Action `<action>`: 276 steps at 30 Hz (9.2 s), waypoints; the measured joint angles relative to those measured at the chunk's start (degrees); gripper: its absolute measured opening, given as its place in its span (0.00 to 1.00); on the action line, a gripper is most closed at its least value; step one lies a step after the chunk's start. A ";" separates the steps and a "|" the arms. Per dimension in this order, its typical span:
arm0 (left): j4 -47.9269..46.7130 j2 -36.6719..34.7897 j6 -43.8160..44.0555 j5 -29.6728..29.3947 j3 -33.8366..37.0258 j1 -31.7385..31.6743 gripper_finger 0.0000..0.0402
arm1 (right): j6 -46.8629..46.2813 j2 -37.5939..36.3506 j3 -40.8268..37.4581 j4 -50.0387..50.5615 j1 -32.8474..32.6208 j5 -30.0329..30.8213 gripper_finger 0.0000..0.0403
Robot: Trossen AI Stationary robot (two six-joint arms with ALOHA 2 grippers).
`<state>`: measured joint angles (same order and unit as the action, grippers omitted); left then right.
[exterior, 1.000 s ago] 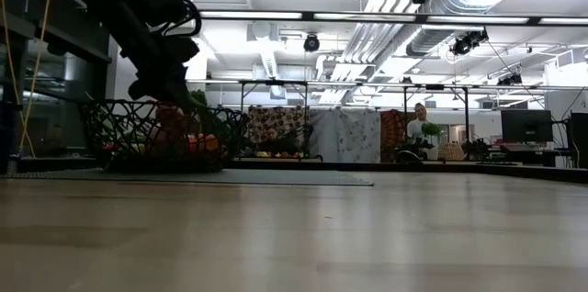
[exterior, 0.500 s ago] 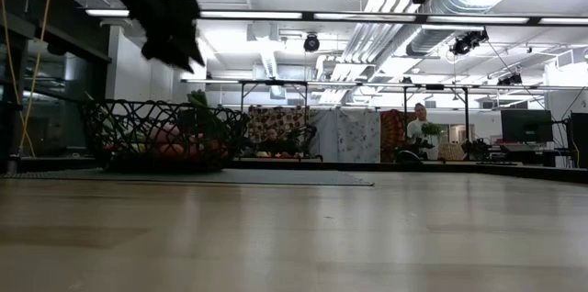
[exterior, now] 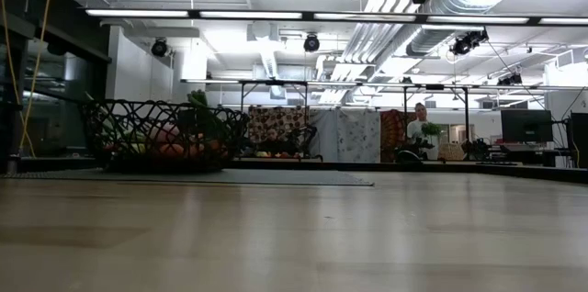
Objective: Build produce basket
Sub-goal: Put the black mangosteen into the black basket
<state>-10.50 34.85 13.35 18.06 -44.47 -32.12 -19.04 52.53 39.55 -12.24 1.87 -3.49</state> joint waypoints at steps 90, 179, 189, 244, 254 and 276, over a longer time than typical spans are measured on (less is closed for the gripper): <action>-18.92 11.23 -2.37 -5.34 -5.39 33.60 0.70 | 6.01 0.00 -0.02 -0.03 -0.02 3.02 0.60; -19.17 16.63 19.61 -27.56 9.05 63.88 0.00 | 7.12 0.02 -0.02 4.77 -0.02 3.04 0.60; -20.58 22.39 21.95 -25.72 9.05 63.84 0.23 | 7.12 0.00 -0.02 4.77 -0.02 3.06 0.60; -30.98 22.42 25.95 -26.10 9.01 71.30 0.54 | 6.03 0.01 -0.02 7.05 -0.02 3.48 0.60; -27.74 27.60 24.45 -25.50 9.03 71.30 0.54 | 6.05 0.00 -0.02 7.22 -0.02 3.61 0.60; -27.04 29.66 24.60 -25.42 9.03 72.50 0.29 | 6.05 0.00 -0.02 7.36 -0.02 3.72 0.60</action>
<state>-37.55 64.51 37.95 -7.35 -35.44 40.38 -12.99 52.53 39.53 -4.89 1.85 0.23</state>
